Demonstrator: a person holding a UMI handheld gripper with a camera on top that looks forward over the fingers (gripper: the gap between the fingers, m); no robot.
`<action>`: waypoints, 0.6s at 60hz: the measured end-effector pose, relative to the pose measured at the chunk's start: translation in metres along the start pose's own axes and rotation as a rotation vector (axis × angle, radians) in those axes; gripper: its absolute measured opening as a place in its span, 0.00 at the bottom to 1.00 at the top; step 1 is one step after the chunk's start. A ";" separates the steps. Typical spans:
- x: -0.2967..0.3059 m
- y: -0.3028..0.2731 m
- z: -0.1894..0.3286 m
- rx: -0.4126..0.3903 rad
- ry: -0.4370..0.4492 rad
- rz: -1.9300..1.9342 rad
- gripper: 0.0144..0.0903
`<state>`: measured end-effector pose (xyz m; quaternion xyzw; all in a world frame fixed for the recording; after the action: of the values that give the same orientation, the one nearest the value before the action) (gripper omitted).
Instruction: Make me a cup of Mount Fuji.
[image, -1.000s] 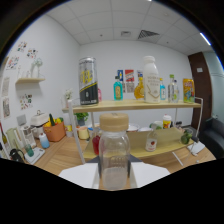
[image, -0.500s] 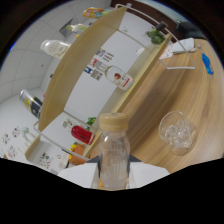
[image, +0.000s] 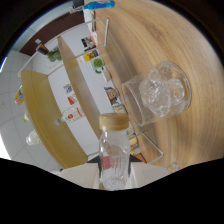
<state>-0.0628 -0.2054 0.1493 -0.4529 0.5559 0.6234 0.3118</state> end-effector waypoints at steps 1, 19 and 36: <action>0.000 -0.001 0.000 0.000 -0.001 0.005 0.35; -0.002 0.011 -0.004 -0.025 0.062 -0.208 0.35; -0.059 0.040 -0.011 0.045 0.093 -1.145 0.35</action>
<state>-0.0724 -0.2172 0.2198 -0.7019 0.2480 0.3227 0.5845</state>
